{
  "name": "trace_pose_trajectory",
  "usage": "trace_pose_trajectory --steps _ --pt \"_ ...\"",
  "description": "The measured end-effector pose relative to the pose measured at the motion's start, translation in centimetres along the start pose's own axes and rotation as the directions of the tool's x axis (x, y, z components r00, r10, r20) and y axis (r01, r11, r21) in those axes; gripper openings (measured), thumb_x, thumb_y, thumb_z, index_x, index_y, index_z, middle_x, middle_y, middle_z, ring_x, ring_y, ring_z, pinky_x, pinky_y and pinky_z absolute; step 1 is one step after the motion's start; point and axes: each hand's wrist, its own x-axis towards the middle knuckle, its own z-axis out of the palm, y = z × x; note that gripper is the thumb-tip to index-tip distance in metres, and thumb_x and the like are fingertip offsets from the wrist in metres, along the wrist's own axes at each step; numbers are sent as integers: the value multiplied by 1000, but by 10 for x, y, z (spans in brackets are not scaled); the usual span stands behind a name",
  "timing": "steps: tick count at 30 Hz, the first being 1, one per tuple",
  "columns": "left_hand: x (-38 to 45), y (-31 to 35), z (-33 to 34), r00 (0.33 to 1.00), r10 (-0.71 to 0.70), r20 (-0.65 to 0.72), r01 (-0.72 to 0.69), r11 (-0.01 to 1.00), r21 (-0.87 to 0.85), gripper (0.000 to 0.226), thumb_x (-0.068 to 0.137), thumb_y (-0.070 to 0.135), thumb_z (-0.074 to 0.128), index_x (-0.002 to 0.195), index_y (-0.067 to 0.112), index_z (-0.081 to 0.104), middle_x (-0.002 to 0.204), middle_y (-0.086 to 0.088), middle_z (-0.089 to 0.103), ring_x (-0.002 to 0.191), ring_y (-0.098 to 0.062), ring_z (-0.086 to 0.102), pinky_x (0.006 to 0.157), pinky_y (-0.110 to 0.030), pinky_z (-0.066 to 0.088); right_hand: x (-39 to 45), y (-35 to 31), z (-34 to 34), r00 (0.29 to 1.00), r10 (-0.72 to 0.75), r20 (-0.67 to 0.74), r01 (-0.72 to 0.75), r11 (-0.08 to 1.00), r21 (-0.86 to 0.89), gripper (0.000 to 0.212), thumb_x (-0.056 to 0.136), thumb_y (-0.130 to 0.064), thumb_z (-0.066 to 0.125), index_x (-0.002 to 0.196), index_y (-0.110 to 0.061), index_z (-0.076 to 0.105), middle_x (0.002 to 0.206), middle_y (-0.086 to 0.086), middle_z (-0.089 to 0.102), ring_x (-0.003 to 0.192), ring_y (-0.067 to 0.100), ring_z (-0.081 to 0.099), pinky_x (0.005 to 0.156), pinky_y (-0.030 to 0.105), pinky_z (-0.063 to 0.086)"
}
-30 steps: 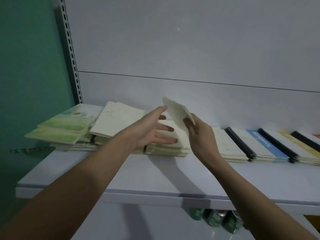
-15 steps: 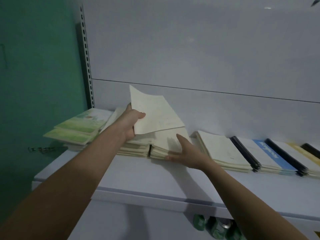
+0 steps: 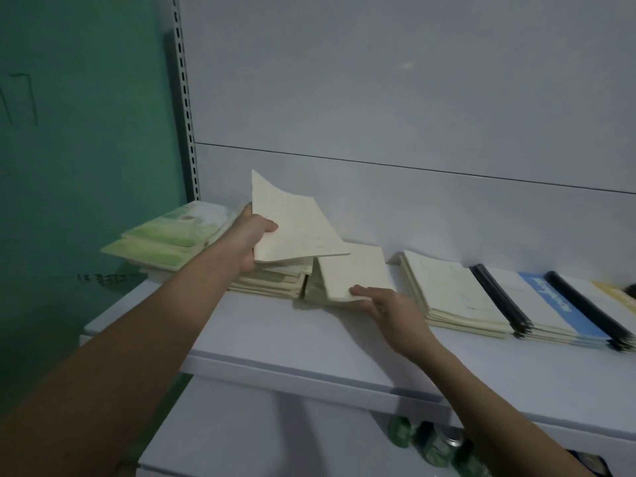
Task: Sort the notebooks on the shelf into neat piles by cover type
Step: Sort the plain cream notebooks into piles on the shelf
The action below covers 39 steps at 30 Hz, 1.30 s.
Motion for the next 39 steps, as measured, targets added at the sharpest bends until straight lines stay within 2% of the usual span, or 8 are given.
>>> trace_pose_trajectory --steps 3,6,12,17,22,27,34,39 --pt "-3 -2 5 999 -10 30 10 1000 -8 53 97 -6 37 143 19 35 135 -11 53 108 -32 56 72 -38 52 12 3 -15 977 213 -7 -197 916 350 39 99 -45 44 84 -16 65 84 9 67 78 23 59 67 31 41" --pt "-3 -1 9 999 -6 51 6 1000 -2 53 97 -6 37 143 20 35 136 -11 53 109 -32 56 75 -39 52 24 3 -34 926 357 -121 -243 811 532 49 99 -45 44 87 1 57 77 12 58 71 22 52 64 34 39" --pt "-8 -11 32 998 -56 38 57 998 -4 37 102 11 40 137 22 39 129 -11 60 98 -30 62 76 -43 54 36 -39 -63 919 202 -339 -103 952 289 30 101 -36 40 78 -18 49 66 1 53 68 27 52 62 40 39" --pt "-14 -7 48 960 -210 185 234 966 -114 54 90 58 55 125 17 57 107 -11 72 87 -27 72 62 -40 58 32 -74 -61 967 -152 -204 127 983 -129 33 100 -34 45 132 -35 56 119 -4 67 108 24 59 75 32 43" --pt "-13 1 34 971 -149 189 180 971 -157 37 93 11 56 130 9 53 97 -14 69 76 -27 69 53 -36 57 39 -72 -62 982 -188 36 189 981 -44 42 103 -45 27 141 -39 43 142 -16 49 130 9 43 100 27 36" --pt "-7 4 14 996 -53 66 68 967 -244 49 90 -3 51 133 21 47 124 -13 63 94 -31 65 53 -42 58 51 -38 -48 905 344 -248 -214 876 433 60 100 -54 15 111 -24 66 104 -6 70 101 19 62 93 42 47" --pt "-4 7 4 998 -40 40 51 951 -306 51 90 -5 49 136 17 44 124 -15 61 92 -30 63 47 -41 57 49 -32 -3 928 162 334 -91 972 -218 67 94 -63 35 145 -19 33 149 1 38 138 25 35 108 40 30" --pt "-1 5 -8 995 -51 90 75 958 -278 50 90 -5 49 134 19 46 122 -12 62 95 -30 63 52 -41 58 26 -31 19 978 56 202 31 916 -401 70 90 -64 44 142 -17 39 145 1 44 131 22 41 105 39 34"
